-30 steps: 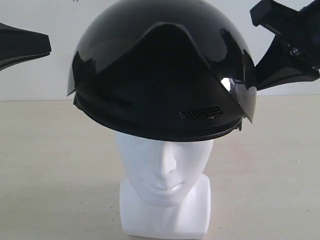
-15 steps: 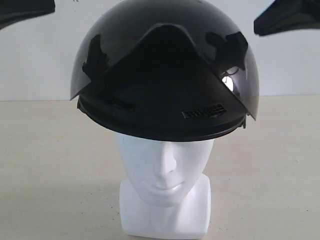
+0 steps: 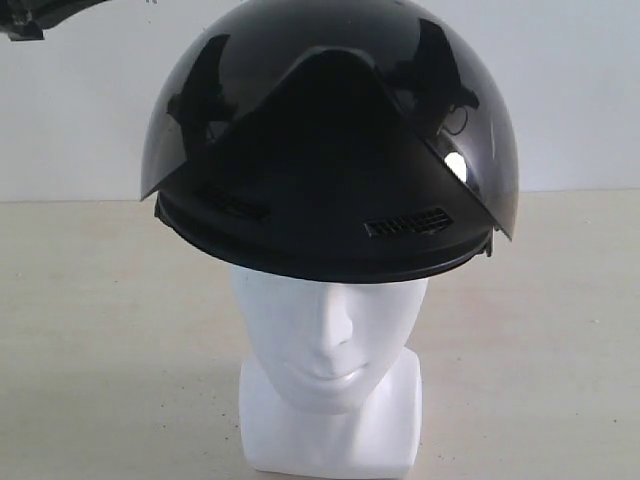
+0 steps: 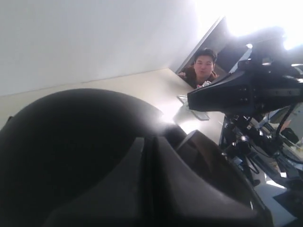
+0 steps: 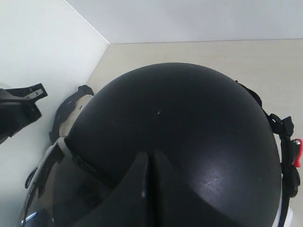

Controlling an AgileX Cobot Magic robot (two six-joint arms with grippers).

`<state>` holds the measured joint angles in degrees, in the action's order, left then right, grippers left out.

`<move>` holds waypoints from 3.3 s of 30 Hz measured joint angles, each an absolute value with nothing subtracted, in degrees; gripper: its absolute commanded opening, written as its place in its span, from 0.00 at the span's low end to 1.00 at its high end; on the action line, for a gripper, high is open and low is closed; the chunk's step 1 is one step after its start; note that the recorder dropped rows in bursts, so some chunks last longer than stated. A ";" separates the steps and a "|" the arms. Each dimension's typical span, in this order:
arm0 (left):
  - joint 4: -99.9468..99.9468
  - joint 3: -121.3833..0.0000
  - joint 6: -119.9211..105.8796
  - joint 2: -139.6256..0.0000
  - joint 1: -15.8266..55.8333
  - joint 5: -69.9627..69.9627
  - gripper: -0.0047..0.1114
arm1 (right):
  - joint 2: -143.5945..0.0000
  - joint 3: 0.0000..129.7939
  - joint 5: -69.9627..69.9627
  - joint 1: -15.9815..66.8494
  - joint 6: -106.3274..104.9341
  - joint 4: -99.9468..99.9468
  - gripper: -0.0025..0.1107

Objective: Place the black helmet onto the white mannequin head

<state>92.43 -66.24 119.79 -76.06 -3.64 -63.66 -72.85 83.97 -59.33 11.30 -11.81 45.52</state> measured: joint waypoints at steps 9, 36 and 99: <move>96.82 -66.24 119.89 -77.60 -0.51 -62.96 0.08 | -73.38 83.97 -59.69 13.43 -13.44 45.62 0.02; 96.04 -63.91 119.89 -77.49 -0.51 -67.38 0.08 | -73.13 78.35 -59.49 17.10 -12.26 46.13 0.02; 100.24 -49.96 114.23 -71.73 0.00 -73.00 0.08 | -63.61 61.05 -65.48 18.16 -16.92 45.34 0.02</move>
